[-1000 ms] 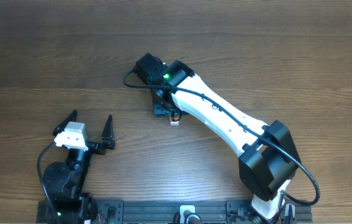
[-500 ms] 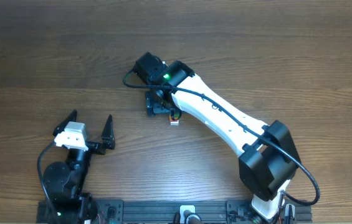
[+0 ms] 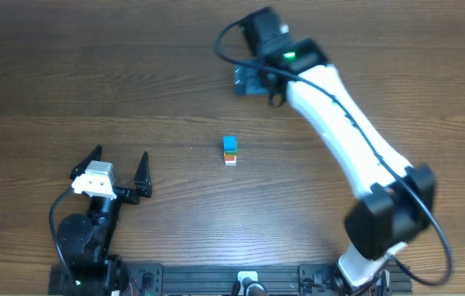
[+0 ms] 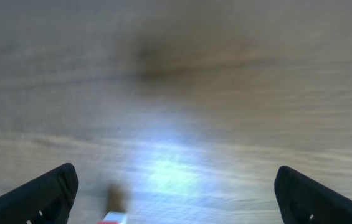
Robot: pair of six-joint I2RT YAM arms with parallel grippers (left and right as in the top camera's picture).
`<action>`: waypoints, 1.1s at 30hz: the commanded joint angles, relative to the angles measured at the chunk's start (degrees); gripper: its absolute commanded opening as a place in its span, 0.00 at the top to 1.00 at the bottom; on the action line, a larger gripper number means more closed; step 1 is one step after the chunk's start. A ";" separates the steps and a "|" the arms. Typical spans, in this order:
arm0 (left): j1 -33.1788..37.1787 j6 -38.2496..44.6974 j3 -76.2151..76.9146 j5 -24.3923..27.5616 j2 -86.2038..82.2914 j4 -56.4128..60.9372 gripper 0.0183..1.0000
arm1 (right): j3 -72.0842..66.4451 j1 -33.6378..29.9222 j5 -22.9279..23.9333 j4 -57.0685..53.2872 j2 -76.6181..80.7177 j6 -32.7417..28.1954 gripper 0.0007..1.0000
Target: Stack Cubes
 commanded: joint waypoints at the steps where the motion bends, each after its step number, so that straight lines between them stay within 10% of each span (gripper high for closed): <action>1: 0.28 0.81 -0.26 0.55 -0.46 -0.02 0.00 | -2.34 2.03 6.91 0.28 -11.65 -3.52 0.01; 7: 0.28 0.81 -0.26 0.55 -0.46 -0.04 0.00 | -17.97 1.49 12.17 7.13 -26.05 -3.52 0.01; 33: 0.28 0.81 -0.26 0.55 -0.46 -0.04 0.00 | -88.24 -18.32 -1.88 55.84 -84.59 -12.57 0.01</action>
